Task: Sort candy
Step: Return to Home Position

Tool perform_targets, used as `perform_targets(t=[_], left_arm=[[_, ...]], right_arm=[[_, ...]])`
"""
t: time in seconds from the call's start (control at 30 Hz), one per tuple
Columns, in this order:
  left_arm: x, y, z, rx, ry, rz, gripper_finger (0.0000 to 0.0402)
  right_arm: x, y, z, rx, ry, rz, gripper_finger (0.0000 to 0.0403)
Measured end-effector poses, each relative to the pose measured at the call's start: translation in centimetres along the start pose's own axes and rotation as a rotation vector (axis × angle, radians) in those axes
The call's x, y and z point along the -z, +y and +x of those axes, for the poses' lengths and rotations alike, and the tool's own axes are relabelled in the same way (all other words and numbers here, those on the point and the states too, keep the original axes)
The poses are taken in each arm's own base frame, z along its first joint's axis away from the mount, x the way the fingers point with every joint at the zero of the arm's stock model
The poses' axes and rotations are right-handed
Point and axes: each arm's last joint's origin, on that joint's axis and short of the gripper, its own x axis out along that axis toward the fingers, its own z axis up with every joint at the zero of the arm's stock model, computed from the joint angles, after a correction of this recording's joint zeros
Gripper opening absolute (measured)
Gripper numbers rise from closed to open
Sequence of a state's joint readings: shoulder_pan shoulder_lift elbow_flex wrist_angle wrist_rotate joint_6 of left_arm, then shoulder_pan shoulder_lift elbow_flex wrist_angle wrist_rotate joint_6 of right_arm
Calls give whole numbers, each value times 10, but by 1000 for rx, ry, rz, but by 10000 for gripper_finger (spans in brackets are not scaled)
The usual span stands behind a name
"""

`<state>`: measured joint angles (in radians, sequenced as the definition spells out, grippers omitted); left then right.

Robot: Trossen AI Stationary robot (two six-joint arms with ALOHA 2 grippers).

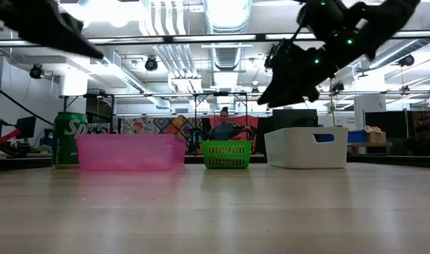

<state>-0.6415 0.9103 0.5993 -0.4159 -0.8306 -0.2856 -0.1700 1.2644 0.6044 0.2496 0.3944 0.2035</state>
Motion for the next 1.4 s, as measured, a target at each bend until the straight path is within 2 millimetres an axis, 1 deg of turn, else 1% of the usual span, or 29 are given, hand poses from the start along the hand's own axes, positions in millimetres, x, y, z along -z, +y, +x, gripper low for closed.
perform_targets(t=[0.07,0.2,0.27,0.37,0.43,0.6,0.7,0.73,0.83,0.93,1.13,1.4], left_arm=[[13,3,0,42,-34,-56,78],[25,10,-4,124,-204,-195,78],[29,14,-6,144,-283,-216,77],[30,24,-7,116,-365,-244,77],[31,31,-6,80,-372,-230,77],[33,47,-9,90,-385,-114,77],[37,58,-15,60,-388,-131,77],[39,60,-17,74,-389,-140,77],[47,63,-21,110,-408,-171,77],[54,66,-24,114,-444,-204,77],[67,67,-23,106,-479,-201,77],[74,69,-25,104,-499,-214,77]], right_arm=[[6,3,-2,-91,-65,-5,246],[19,2,-8,-256,-167,2,238],[24,0,-11,-281,-191,-2,234],[30,-2,-12,-280,-187,-7,230],[31,-2,-12,-280,-185,-5,229],[32,-1,-12,-329,-182,-32,228],[32,0,-13,-342,-179,-38,228],[33,0,-13,-347,-177,-38,228],[34,0,-13,-375,-176,-52,228],[34,-1,-15,-388,-216,-55,228],[39,-3,-20,-396,-286,-42,228],[41,-3,-20,-418,-283,-66,228]])
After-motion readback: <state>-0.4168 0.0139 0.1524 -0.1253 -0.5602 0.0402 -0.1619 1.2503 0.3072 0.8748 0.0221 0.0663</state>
